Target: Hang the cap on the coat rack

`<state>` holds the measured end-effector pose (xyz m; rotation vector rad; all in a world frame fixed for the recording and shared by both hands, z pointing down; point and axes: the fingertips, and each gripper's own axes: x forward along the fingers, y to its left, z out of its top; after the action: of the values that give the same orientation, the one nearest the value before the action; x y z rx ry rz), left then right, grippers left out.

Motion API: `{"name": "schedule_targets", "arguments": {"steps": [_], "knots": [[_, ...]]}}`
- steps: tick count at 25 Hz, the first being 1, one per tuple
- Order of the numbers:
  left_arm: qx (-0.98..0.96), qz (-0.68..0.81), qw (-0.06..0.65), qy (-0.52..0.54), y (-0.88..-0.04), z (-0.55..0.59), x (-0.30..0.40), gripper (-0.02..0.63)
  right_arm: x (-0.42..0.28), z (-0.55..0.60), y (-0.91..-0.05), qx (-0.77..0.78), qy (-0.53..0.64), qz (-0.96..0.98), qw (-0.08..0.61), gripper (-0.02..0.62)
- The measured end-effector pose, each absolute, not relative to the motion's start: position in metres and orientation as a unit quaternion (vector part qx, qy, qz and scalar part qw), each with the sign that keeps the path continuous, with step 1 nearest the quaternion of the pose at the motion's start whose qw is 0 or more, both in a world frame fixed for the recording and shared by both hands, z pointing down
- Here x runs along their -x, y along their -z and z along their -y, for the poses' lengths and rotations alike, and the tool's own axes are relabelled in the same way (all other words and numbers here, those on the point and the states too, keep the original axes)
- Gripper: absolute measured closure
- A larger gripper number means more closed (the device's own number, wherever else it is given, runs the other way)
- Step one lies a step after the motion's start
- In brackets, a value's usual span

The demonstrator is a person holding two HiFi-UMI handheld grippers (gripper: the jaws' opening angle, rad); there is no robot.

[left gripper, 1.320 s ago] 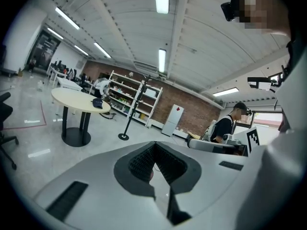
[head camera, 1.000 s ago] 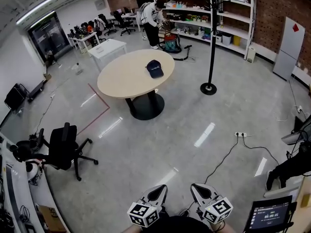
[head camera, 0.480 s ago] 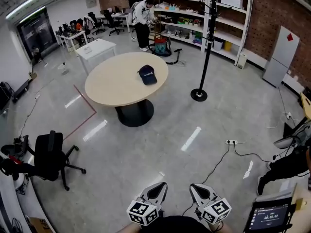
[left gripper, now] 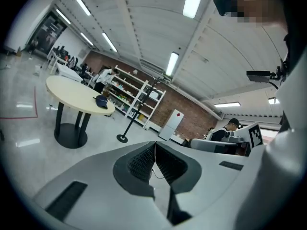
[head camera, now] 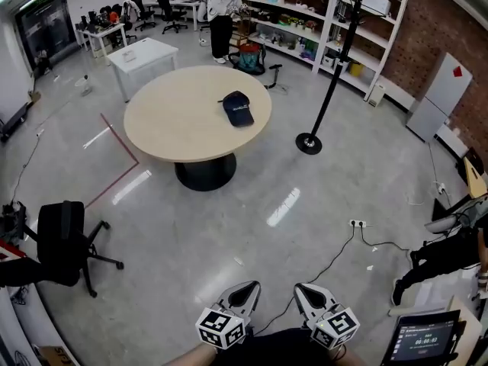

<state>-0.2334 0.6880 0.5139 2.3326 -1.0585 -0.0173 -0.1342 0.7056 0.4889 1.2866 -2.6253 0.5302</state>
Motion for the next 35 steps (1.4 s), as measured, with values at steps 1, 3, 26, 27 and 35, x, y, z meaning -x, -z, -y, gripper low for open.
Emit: {"name": "schedule_targets", "arguments": {"steps": [1,3,26,27,35], "knots": [[-0.872,0.395,0.289,0.005,-0.515,-0.683,0.240,0.601,0.141,-0.701,-0.488,-0.432,-0.177,0.880,0.087,0.594],[-0.871,0.394,0.293,0.005,-0.516,-0.674,0.252,0.601,0.150,-0.691,-0.488,-0.435,-0.179,0.878,0.090,0.592],[-0.840,0.472,0.268,-0.018,-0.507,-0.527,0.199,0.601,0.117,-0.519,-0.488,-0.325,-0.167,0.930,0.040,0.592],[-0.840,0.473,0.263,-0.025,-0.505,-0.515,0.183,0.601,0.103,-0.507,-0.486,-0.324,-0.168,0.930,0.034,0.592],[-0.818,0.509,0.262,-0.046,-0.504,-0.480,0.149,0.601,0.054,-0.462,-0.491,-0.321,-0.200,0.926,0.002,0.592]]}}
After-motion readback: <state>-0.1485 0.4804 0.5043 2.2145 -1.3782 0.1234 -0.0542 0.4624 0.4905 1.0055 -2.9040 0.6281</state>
